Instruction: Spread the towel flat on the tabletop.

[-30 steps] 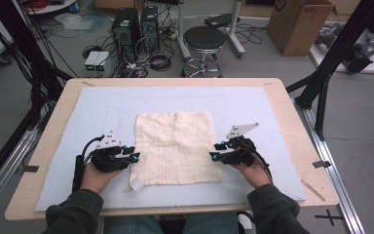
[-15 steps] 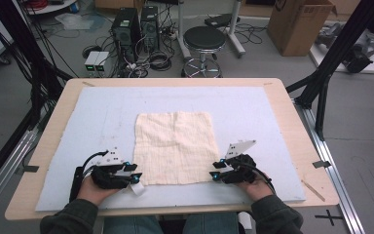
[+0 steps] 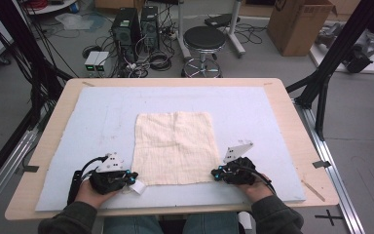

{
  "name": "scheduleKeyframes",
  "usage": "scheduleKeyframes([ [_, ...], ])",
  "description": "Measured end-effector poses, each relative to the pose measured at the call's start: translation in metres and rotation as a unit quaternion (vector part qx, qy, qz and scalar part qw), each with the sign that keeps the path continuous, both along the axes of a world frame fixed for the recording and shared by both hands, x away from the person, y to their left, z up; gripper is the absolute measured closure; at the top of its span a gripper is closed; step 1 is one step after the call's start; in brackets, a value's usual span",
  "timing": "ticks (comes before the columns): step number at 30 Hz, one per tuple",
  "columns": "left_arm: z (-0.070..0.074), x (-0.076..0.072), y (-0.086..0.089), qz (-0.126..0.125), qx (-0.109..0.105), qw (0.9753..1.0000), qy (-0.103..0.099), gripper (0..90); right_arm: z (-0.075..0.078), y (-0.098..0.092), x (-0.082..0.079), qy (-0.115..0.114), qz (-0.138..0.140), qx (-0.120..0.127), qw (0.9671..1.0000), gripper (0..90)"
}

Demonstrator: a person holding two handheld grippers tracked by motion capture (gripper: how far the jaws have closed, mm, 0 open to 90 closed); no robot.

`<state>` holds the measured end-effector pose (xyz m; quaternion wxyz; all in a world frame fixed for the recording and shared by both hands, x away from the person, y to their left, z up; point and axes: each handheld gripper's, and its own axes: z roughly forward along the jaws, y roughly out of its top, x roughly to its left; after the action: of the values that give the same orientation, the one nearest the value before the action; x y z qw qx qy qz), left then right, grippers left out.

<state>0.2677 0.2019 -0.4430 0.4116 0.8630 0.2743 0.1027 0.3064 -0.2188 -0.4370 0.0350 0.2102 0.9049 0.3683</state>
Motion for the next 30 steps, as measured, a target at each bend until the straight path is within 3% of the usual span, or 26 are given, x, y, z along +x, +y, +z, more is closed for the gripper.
scheduleKeyframes([
  [7,0.000,-0.004,0.002,-0.001,-0.007,1.0000,0.005,88.3,0.000,-0.002,-0.003,0.004,0.001,0.005,1.0000,84.8],
  [10,0.002,-0.003,0.003,0.001,-0.018,0.9998,0.001,83.5,0.001,-0.003,-0.002,0.005,-0.004,0.009,0.9999,77.0],
  [17,0.011,0.002,0.006,0.025,-0.052,0.9983,-0.010,71.1,0.010,-0.006,0.003,-0.008,-0.027,0.046,0.9985,63.3],
  [30,0.025,0.013,0.014,0.055,-0.069,0.9959,-0.019,56.8,0.022,-0.008,0.023,-0.014,-0.060,0.076,0.9952,38.8],
])
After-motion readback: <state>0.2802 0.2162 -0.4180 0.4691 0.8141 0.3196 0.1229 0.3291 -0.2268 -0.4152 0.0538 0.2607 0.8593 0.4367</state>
